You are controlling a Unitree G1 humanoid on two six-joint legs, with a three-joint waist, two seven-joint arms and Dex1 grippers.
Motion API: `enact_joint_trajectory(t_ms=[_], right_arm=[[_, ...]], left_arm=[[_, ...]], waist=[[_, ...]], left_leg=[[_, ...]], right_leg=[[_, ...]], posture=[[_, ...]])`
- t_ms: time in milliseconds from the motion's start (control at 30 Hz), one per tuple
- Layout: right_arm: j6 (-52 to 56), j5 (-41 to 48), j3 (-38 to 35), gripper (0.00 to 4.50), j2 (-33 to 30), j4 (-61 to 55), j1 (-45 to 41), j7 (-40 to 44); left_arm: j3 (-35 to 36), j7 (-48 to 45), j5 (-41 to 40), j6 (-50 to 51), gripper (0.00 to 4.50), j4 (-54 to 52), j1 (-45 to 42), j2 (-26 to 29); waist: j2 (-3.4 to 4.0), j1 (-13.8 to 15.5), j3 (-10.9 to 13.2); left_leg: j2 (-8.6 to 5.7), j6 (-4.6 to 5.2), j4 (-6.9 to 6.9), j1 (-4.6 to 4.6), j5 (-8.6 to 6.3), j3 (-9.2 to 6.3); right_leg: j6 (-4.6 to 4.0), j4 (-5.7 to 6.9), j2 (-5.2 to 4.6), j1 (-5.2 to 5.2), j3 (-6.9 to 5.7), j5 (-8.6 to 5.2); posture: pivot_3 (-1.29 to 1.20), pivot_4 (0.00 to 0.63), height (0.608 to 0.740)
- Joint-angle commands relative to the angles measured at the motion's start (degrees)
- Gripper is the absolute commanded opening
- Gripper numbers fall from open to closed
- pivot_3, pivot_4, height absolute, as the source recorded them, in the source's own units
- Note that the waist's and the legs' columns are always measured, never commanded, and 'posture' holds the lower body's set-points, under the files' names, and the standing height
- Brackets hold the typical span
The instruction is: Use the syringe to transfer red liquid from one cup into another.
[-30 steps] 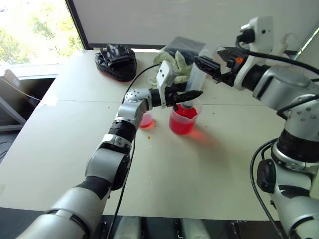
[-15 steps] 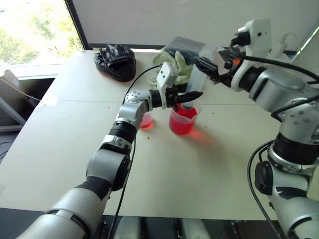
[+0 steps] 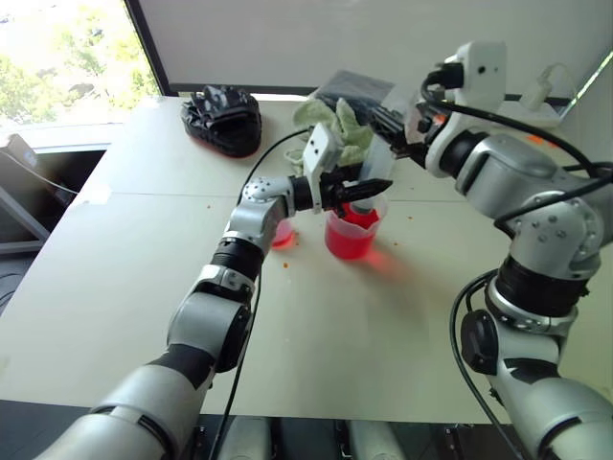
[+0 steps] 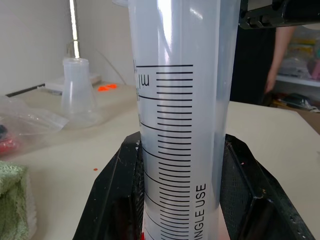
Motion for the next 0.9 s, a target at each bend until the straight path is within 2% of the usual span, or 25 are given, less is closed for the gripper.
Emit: enact_joint_trajectory(t_ms=[33,167,333,633,900], right_arm=[[2.87,0.55,-4.37,4.5,-2.94,-1.52,-1.25,1.2],[6.11,2.39,-7.2,4.5,-5.38,-1.23,-2.89,3.34],[8.36,2.67,-7.22,4.5,-8.2,-1.88,-3.73,5.24],[11.6,3.45,-10.08,4.5,-8.62,-1.17,-7.17,6.87],[11.85,2.33,-9.5,4.5,-8.13,-1.7,-6.32,6.4]], left_arm=[[1.76,0.37,-1.42,-1.89,1.39,-2.56,-1.74,0.38],[1.97,0.85,-1.23,-2.21,1.39,-2.17,-2.05,0.38],[2.01,1.47,-0.96,-2.76,1.39,-1.74,-2.0,0.51],[1.97,2.42,-0.61,-3.48,1.39,-1.0,-1.75,1.2],[1.95,2.48,-0.88,-3.31,1.39,-1.3,-1.87,1.17]], waist=[[0.0,-0.01,0.0],[0.0,-0.05,0.0],[0.0,-0.04,0.0],[0.0,0.03,0.0],[0.0,0.06,0.0]], left_leg=[[0.0,0.0,0.0,0.0,0.0,0.0],[0.0,0.0,-0.01,0.0,0.0,0.0],[0.0,0.0,-0.02,0.01,0.0,0.0],[0.0,0.0,-0.03,0.0,0.0,0.0],[0.0,0.0,-0.03,0.0,0.0,0.0]], right_leg=[[0.0,0.0,0.0,0.0,0.0,0.0],[0.0,-0.01,0.0,0.0,0.0,0.0],[0.0,-0.01,0.0,0.0,0.0,0.0],[0.0,-0.01,0.0,0.0,0.01,0.0],[0.0,-0.02,0.0,0.0,0.01,0.0]], posture=[[0.0,0.15,0.711],[0.0,0.15,0.711],[0.0,0.15,0.711],[0.0,0.15,0.711],[0.0,0.15,0.711]])
